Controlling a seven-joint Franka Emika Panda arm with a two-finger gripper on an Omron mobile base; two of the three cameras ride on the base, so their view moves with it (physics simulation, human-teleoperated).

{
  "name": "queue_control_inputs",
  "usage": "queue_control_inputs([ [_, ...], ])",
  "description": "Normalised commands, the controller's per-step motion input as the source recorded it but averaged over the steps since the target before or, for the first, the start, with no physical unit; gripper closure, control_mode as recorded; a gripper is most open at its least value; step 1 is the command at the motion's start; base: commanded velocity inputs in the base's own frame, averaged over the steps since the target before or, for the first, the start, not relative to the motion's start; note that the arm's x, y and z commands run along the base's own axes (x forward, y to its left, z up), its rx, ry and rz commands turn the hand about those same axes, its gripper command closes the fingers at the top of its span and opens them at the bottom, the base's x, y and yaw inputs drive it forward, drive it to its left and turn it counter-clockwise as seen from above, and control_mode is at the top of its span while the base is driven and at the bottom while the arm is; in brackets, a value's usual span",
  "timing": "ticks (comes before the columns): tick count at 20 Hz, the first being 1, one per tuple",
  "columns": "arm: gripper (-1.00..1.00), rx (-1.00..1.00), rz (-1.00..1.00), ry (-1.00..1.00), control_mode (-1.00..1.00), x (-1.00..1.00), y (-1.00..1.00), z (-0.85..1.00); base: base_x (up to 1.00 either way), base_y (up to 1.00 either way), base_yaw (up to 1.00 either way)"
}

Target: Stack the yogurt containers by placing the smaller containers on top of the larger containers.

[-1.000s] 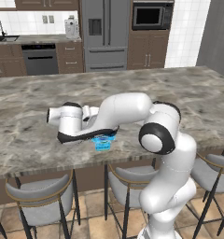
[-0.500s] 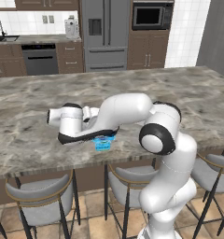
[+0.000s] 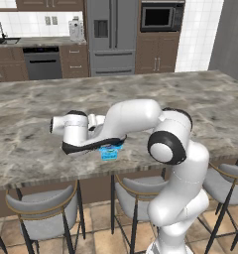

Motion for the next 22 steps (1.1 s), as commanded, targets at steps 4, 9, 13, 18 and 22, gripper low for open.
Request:
queue_control_inputs([
  [4, 1.00, 0.00, 0.00, 0.00, -1.00, 0.05, 0.01, -0.03, 0.00, 0.00, 0.00],
  [9, 1.00, 0.00, 0.00, 0.00, -1.00, 0.10, 0.01, -0.02, 0.00, 0.00, 0.00],
  [13, 1.00, 0.00, 0.00, 0.00, -1.00, 0.12, 0.01, -0.04, 0.00, 0.00, 0.00],
  [18, 1.00, 0.00, 0.00, 0.00, -1.00, 0.06, 0.04, -0.08, 0.00, 0.00, 0.00],
  [22, 1.00, 0.00, 0.00, 0.00, -1.00, 0.04, 0.09, -0.10, 0.00, 0.00, 0.00],
])
